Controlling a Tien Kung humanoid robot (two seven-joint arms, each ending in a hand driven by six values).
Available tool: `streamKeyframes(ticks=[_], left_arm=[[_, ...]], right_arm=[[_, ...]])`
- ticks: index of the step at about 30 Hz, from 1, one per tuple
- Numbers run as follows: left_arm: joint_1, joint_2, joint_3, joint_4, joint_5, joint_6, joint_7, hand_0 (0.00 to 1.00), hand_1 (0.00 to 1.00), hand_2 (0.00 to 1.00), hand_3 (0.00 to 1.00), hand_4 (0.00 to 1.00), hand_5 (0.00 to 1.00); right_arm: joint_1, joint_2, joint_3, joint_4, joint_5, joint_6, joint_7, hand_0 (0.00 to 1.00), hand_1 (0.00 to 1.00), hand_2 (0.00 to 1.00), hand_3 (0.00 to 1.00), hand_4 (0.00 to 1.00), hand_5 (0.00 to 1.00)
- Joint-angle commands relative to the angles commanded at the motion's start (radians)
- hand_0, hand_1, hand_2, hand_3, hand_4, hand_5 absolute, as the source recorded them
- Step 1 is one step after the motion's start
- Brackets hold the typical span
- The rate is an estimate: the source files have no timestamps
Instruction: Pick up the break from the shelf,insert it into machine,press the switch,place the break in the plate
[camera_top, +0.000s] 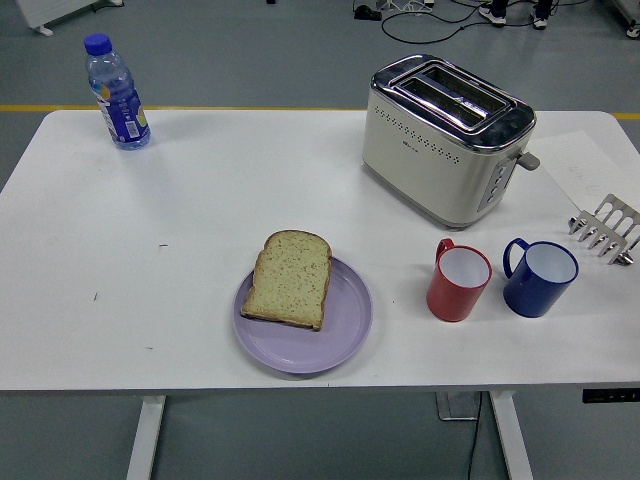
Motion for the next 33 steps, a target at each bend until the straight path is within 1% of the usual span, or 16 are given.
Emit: streamKeyframes(ticks=[2,4,5,8,12,15,20,21,22,25,28,33], left_arm=[[0.003,0.000,0.001,0.000,0.003,-0.001,0.000,0.662,0.614,0.727,0.705,0.519,0.998],[0.005,0.000,0.001,0.000,0.006,-0.001,0.000,0.662,0.614,0.727,0.705,0.519,0.998],[0.009,0.000,-0.003,0.000,0.014,-0.002,0.001,0.662,0.615,0.728,0.705,0.516,0.998],[0.009,0.000,-0.004,0.000,0.016,-0.002,0.001,0.662,0.615,0.728,0.705,0.516,0.998],[0.011,0.000,-0.005,0.000,0.025,-0.005,-0.001,0.661,0.616,0.727,0.704,0.514,0.998],[0.011,0.000,-0.007,0.000,0.030,-0.005,-0.002,0.661,0.616,0.727,0.704,0.514,0.998],[0.010,0.000,-0.010,0.000,0.041,-0.009,-0.005,0.661,0.616,0.726,0.703,0.515,0.998],[0.010,0.000,-0.012,0.000,0.045,-0.010,-0.005,0.661,0.616,0.726,0.703,0.515,0.998],[0.010,0.000,-0.012,0.000,0.047,-0.010,-0.006,0.661,0.616,0.726,0.703,0.515,0.998],[0.010,0.000,-0.017,0.000,0.057,-0.011,-0.007,0.660,0.617,0.725,0.700,0.512,0.998],[0.009,0.000,-0.015,0.000,0.062,-0.014,-0.008,0.660,0.617,0.725,0.700,0.512,0.998],[0.003,0.000,-0.003,0.000,0.066,-0.021,-0.011,0.660,0.619,0.724,0.699,0.508,0.998]], right_arm=[[-0.035,0.015,0.023,0.013,0.009,0.007,0.006,0.702,0.671,0.686,0.640,0.471,0.284],[-0.055,0.025,0.035,0.021,0.014,0.012,0.010,0.702,0.671,0.686,0.640,0.471,0.284],[-0.095,0.051,0.056,0.033,0.021,0.032,0.024,0.702,0.671,0.686,0.637,0.476,0.293],[-0.101,0.055,0.059,0.035,0.021,0.035,0.026,0.702,0.671,0.686,0.637,0.476,0.293],[-0.145,0.089,0.085,0.057,0.002,0.043,0.038,0.703,0.671,0.686,0.634,0.478,0.289],[-0.168,0.104,0.099,0.074,-0.020,0.040,0.044,0.703,0.671,0.686,0.634,0.478,0.289],[-0.211,0.125,0.129,0.118,-0.054,0.032,0.044,0.702,0.670,0.685,0.631,0.478,0.289],[-0.224,0.139,0.143,0.131,-0.065,0.030,0.044,0.702,0.670,0.685,0.631,0.478,0.289],[-0.227,0.143,0.146,0.135,-0.067,0.030,0.044,0.702,0.670,0.685,0.631,0.478,0.289],[-0.246,0.184,0.173,0.151,-0.085,0.028,0.051,0.698,0.669,0.683,0.626,0.478,0.290],[-0.252,0.214,0.187,0.152,-0.099,0.025,0.060,0.698,0.669,0.683,0.626,0.478,0.290],[-0.260,0.231,0.194,0.147,-0.102,0.018,0.072,0.695,0.665,0.678,0.625,0.476,0.288]])
